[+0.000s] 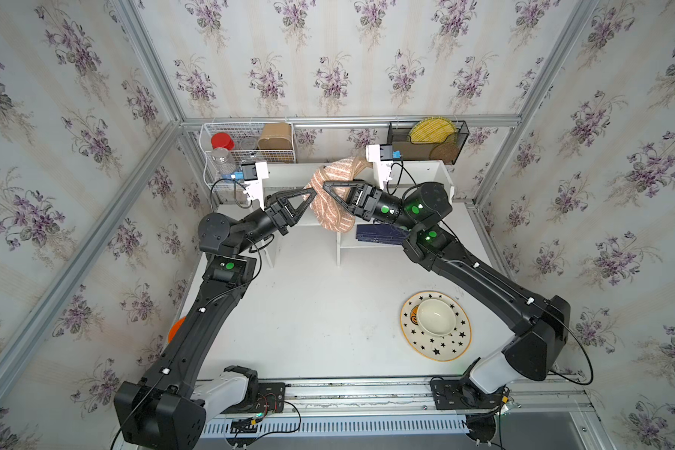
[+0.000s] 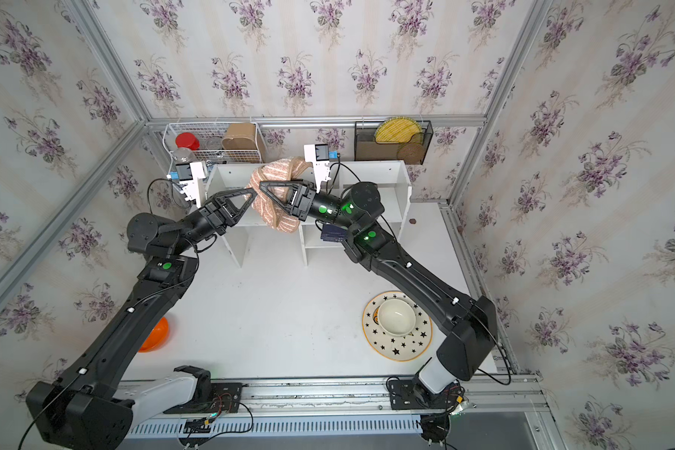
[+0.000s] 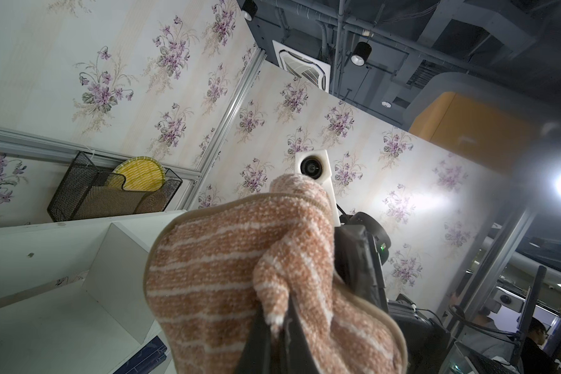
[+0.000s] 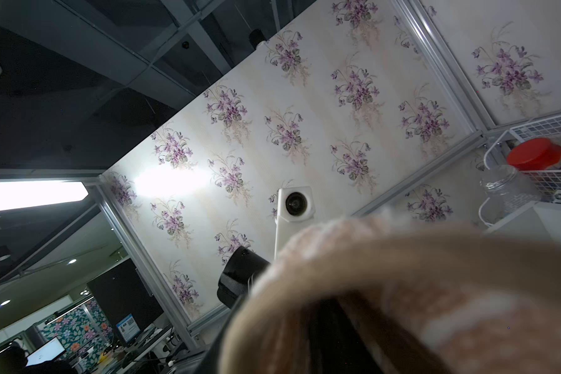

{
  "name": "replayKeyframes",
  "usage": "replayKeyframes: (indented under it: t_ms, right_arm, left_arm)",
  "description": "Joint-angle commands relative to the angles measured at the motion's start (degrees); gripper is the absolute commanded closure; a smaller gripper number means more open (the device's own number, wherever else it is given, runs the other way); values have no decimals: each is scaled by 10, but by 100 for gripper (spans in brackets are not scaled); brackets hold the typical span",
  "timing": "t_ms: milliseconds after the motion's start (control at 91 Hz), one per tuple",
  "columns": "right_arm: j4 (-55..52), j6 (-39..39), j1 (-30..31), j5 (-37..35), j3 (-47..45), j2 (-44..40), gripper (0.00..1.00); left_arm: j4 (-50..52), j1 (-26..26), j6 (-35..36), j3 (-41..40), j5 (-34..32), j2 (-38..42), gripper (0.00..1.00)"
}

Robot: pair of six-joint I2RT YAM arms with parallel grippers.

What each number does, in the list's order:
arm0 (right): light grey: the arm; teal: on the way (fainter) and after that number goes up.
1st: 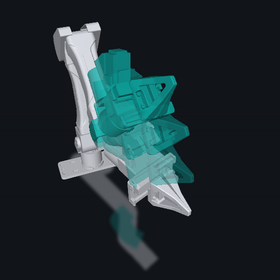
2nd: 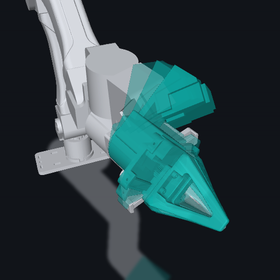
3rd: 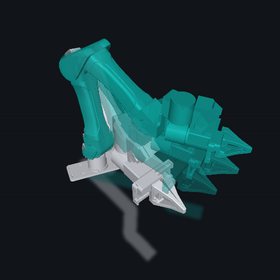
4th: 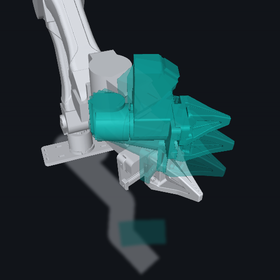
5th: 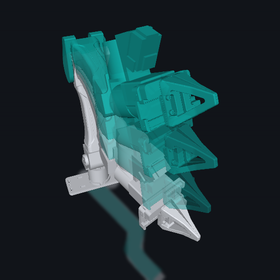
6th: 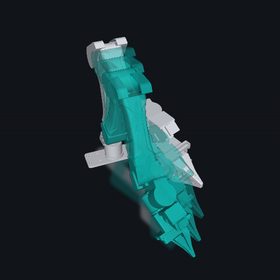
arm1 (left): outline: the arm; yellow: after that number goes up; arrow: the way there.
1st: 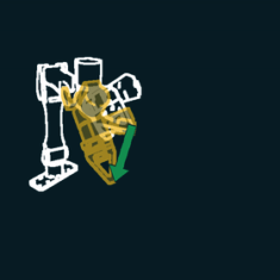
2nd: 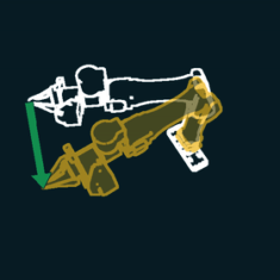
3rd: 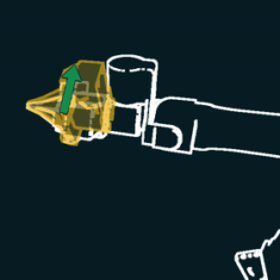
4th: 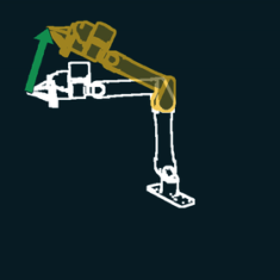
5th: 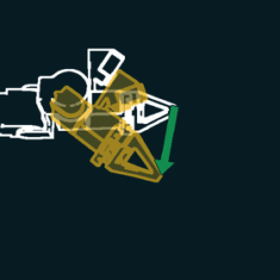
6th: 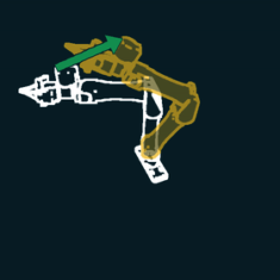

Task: Wipe the bookshelf clean with a cloth
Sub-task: Adjust the cleaning item, then hold the shelf at the center of the board.

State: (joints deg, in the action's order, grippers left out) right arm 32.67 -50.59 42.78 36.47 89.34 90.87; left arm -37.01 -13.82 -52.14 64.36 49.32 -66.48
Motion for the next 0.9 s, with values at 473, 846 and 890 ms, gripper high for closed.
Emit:
replayKeyframes:
  t_ms: [473, 846, 890]
  right_arm:
    - [-596, 251, -266, -265, 298, 68, 100]
    - [-637, 281, -354, -276, 319, 135, 100]
    - [-632, 276, -350, -251, 319, 141, 100]
  left_arm:
    - [627, 62, 322, 171, -560, 33, 27]
    - [542, 139, 285, 87, -457, -37, 26]
    - [525, 144, 281, 80, -438, -42, 29]
